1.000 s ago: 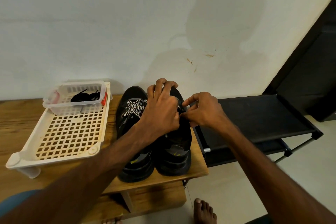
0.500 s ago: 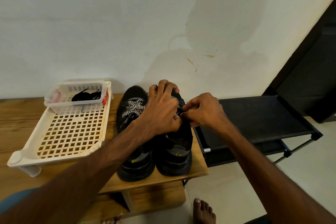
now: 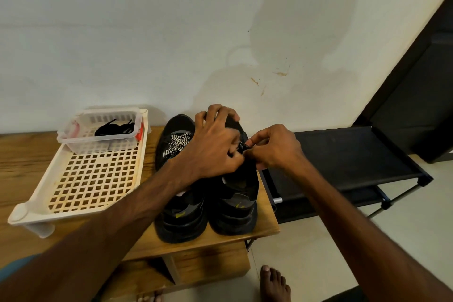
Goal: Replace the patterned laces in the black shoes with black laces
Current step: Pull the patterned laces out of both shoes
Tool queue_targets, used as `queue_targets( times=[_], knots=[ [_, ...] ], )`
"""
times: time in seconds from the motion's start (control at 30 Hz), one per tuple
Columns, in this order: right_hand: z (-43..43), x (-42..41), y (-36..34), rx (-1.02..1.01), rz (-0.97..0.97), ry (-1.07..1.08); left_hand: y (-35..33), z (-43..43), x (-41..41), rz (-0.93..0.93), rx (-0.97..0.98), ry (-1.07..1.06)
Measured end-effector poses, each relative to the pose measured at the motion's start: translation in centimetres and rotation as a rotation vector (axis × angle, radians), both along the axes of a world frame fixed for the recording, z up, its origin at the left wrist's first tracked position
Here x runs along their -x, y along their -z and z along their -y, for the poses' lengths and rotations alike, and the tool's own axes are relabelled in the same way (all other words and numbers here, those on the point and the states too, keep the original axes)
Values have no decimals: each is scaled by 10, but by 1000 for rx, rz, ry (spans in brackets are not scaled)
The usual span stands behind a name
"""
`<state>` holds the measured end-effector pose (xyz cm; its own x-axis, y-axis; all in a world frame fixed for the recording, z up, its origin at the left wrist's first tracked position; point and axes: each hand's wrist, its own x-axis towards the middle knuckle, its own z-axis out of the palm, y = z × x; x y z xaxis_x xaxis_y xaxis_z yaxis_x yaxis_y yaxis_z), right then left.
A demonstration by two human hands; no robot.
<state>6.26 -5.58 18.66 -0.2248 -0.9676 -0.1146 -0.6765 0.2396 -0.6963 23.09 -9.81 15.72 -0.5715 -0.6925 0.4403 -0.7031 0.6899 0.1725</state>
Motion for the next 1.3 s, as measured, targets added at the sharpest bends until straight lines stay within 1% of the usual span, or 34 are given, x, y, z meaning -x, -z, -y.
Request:
queue_targets(
  times=[0.07,0.1,0.17,0.2,0.27,0.33,0.43,0.57,0.67,0.7,0.87,0.93,1.03,1.07,1.1,1.2,1.23,1.3],
  knots=[
    [0,1,0,-1,-5,-18,-9,3,-4,-200,-10,-37],
    [0,0,0,1,-12,-26,-14,7,-7,-275,14,-82],
    [0,-1,-1,11,-40,-43,-19,16,-18,-359,76,-211],
    [0,-2,-2,15,-53,-50,-19,20,-24,-360,91,-281],
    [0,-1,-5,12,-65,-62,-17,26,-34,-285,64,-400],
    [-1,2,-8,2,-78,-74,-14,25,-37,-184,12,-455],
    [-3,8,-10,-20,-104,-86,-20,11,-29,-107,-6,-415],
    [-5,10,-10,-21,-129,-95,-28,-18,-11,-105,-105,-286],
    [-5,8,-10,-15,-149,-86,-26,-29,-2,57,-114,-307],
    [-5,8,-10,-22,-146,-79,-26,-30,0,85,-125,-323],
    [-3,9,-16,-109,-68,-43,-27,-30,1,124,-130,-407],
    [-2,10,-18,-140,-63,-47,-26,-27,-2,95,-175,-414],
    [-2,11,-19,-143,-77,-93,-27,-25,-6,2,-288,-379],
    [-2,9,-18,-105,-101,-127,-27,-24,-7,-25,-324,-374],
    [-2,8,-15,-39,-169,-180,-28,-24,-8,-44,-348,-373],
    [-1,-4,-4,188,-472,-334,-25,-22,-11,-79,-362,-360],
    [0,-8,0,232,-533,-359,-25,-22,-12,-91,-363,-353],
    [4,-14,7,279,-594,-390,-24,-23,-11,-108,-365,-339]
  ],
)
